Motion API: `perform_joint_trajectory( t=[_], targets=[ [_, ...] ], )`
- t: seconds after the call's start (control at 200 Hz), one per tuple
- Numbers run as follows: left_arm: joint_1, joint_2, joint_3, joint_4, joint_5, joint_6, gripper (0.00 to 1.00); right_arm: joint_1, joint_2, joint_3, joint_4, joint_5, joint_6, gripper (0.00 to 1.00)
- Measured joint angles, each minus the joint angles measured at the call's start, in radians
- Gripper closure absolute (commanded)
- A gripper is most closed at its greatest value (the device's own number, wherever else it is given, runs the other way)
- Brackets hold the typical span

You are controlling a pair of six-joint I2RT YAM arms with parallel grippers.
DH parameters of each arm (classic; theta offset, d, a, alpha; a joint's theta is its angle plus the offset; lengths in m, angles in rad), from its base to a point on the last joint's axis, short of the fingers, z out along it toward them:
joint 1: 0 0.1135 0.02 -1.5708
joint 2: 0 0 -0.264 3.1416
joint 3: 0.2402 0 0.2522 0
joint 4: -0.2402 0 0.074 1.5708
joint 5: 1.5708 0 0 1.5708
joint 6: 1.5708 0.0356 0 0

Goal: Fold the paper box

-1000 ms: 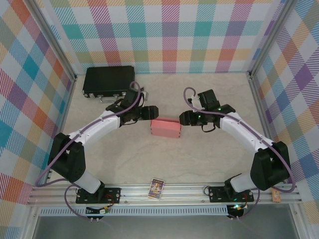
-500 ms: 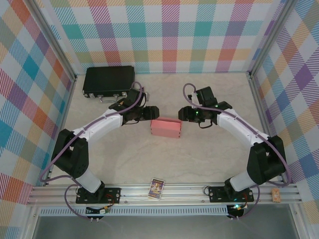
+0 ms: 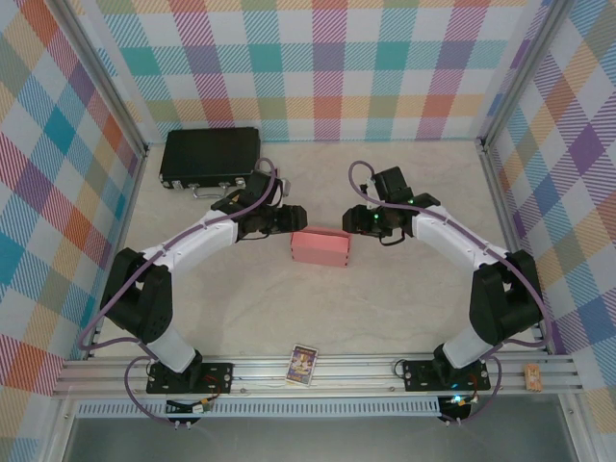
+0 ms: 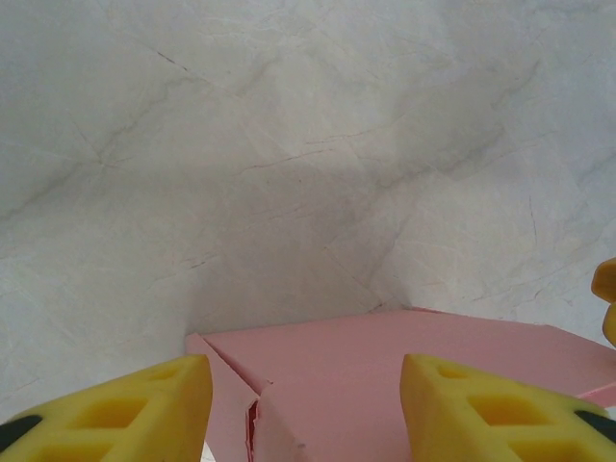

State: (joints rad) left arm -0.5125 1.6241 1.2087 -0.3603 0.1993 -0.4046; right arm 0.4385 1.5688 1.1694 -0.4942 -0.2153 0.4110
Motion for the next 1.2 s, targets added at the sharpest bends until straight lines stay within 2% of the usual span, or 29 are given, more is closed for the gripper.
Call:
perform_joint_trajectory(
  t=[0.215, 0.505, 1.2],
  targets=[
    [0.0, 0.0, 0.0, 0.0, 0.009, 0.0, 0.55, 0.011, 0.001, 0.002, -0.003, 0.016, 0.0, 0.53],
    [-0.002, 0.0, -0.029, 0.003, 0.009, -0.007, 0.6, 0.034, 0.002, 0.002, -0.026, 0.067, -0.003, 0.55],
    [-0.012, -0.025, -0.082, 0.032, -0.004, -0.026, 0.64, 0.056, 0.01, -0.011, -0.047, 0.108, -0.021, 0.57]
  ],
)
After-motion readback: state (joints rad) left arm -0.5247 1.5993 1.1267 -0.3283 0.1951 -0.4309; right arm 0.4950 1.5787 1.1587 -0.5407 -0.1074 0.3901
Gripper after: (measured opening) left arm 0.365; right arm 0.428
